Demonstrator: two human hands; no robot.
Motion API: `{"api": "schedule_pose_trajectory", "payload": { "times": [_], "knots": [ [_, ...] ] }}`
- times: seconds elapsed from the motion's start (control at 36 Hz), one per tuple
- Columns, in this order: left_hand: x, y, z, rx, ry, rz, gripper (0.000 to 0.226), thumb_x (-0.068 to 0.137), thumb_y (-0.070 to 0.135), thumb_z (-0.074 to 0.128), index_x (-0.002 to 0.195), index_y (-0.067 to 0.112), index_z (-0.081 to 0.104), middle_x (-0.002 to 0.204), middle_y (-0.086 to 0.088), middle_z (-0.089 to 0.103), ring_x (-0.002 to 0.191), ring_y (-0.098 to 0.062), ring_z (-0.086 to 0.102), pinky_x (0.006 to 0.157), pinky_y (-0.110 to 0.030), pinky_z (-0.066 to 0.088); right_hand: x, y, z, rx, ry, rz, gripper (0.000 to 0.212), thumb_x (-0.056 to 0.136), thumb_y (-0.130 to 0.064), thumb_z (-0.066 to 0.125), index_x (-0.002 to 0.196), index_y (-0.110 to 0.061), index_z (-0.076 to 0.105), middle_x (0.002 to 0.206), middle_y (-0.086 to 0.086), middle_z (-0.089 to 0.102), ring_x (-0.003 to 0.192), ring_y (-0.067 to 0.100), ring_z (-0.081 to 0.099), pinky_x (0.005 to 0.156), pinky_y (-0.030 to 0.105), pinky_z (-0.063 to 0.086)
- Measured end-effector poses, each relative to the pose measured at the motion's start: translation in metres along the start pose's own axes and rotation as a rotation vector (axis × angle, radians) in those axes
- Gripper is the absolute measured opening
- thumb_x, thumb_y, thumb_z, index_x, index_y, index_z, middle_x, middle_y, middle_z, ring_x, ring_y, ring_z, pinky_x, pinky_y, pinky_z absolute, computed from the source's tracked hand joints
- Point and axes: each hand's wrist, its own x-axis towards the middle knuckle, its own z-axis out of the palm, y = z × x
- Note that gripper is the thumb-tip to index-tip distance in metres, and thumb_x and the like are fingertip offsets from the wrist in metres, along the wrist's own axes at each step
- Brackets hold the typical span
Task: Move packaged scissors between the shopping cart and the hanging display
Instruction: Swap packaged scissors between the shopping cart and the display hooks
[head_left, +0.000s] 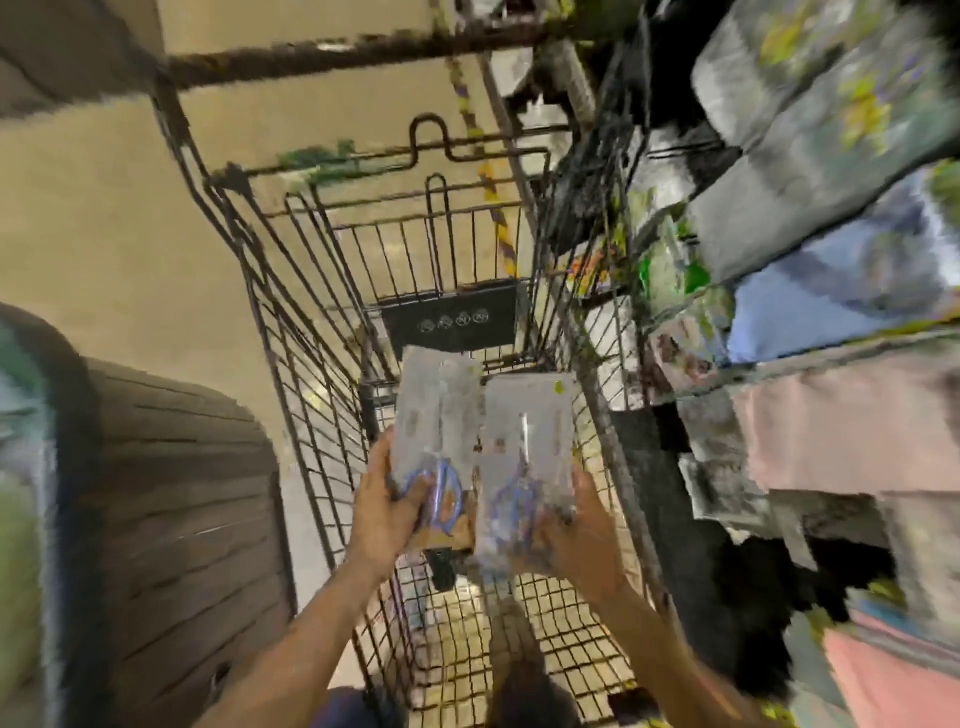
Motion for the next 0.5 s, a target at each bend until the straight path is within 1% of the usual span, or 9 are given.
{"api": "schedule_pose_trajectory", "payload": {
  "times": [0.06,0.11,0.19,0.22,0.28,0.33,0.36,0.42,0.5],
  "knots": [
    [-0.019,0.019,-0.016,0.023,-0.026,0.045,0.057,0.091,-0.010,0.063,0.140,0.010,0.044,0.111,0.015,0.067,0.091,0.013,0.066,0.072,-0.008,0.052,-0.031,-0.018,-0.007,0.070,0.034,-0.043,0.062,0.099,-0.009,0.060,0.137,-0.049,0.032,0.130,-0.023,0.052,0.107,-0.022,0.052,0.088,0.001,0.042],
    [-0.037,0.037,-0.031,0.047,-0.026,0.115,0.060,0.090,-0.010,0.064,0.143,0.007,0.042,0.119,0.010,0.063,0.096,0.017,0.062,0.077,-0.006,0.050,-0.064,-0.034,-0.012,0.137,0.110,-0.128,0.057,0.100,-0.003,0.057,0.145,-0.034,0.041,0.135,-0.013,0.060,0.116,-0.004,0.060,0.089,0.009,0.048],
    [-0.063,0.056,-0.053,0.047,-0.088,0.186,0.064,0.091,-0.001,0.068,0.145,0.018,0.042,0.129,0.005,0.064,0.111,0.005,0.063,0.087,-0.014,0.054,-0.114,-0.056,-0.017,0.189,0.166,-0.195,0.054,0.101,-0.012,0.057,0.144,-0.039,0.040,0.130,-0.031,0.060,0.117,-0.010,0.058,0.089,0.007,0.049],
    [-0.072,0.062,-0.059,0.033,-0.106,0.190,0.063,0.090,0.000,0.069,0.143,0.022,0.043,0.126,0.010,0.066,0.109,0.003,0.065,0.084,-0.016,0.056,-0.129,-0.058,-0.018,0.217,0.185,-0.204,0.053,0.100,-0.011,0.059,0.143,-0.038,0.042,0.129,-0.031,0.061,0.119,-0.007,0.060,0.093,0.013,0.051],
    [-0.088,0.070,-0.068,0.031,-0.145,0.238,0.065,0.088,0.000,0.070,0.139,0.029,0.043,0.116,0.028,0.067,0.103,0.010,0.064,0.080,-0.012,0.056,-0.159,-0.060,-0.019,0.259,0.266,-0.217,0.053,0.098,-0.007,0.062,0.140,-0.034,0.045,0.128,-0.026,0.064,0.120,0.001,0.062,0.094,0.021,0.055],
    [-0.102,0.077,-0.076,0.081,-0.188,0.303,0.069,0.088,0.003,0.071,0.139,0.036,0.039,0.116,0.039,0.060,0.105,0.012,0.061,0.079,-0.005,0.051,-0.187,-0.060,-0.019,0.297,0.326,-0.243,0.053,0.096,-0.002,0.063,0.138,-0.030,0.046,0.126,-0.024,0.065,0.119,0.003,0.063,0.088,0.016,0.054],
    [-0.109,0.081,-0.078,0.093,-0.217,0.323,0.069,0.089,0.006,0.071,0.139,0.038,0.038,0.120,0.036,0.057,0.107,0.010,0.059,0.079,-0.004,0.050,-0.201,-0.060,-0.019,0.321,0.350,-0.243,0.053,0.096,-0.001,0.063,0.139,-0.027,0.046,0.127,-0.021,0.066,0.119,0.005,0.064,0.087,0.015,0.053],
    [-0.123,0.088,-0.083,0.087,-0.269,0.353,0.065,0.089,0.012,0.073,0.140,0.036,0.042,0.131,0.019,0.058,0.112,0.003,0.060,0.084,-0.011,0.054,-0.229,-0.056,-0.019,0.349,0.398,-0.246,0.054,0.097,-0.002,0.062,0.143,-0.023,0.045,0.132,-0.013,0.065,0.121,0.010,0.064,0.088,0.020,0.055],
    [-0.147,0.103,-0.085,0.047,-0.335,0.420,0.064,0.086,0.012,0.074,0.140,0.028,0.044,0.132,0.004,0.062,0.113,-0.003,0.064,0.087,-0.017,0.056,-0.268,-0.056,-0.023,0.413,0.478,-0.264,0.054,0.096,-0.001,0.062,0.142,-0.024,0.047,0.134,-0.006,0.065,0.121,0.012,0.064,0.093,0.026,0.056]
  ]
}}
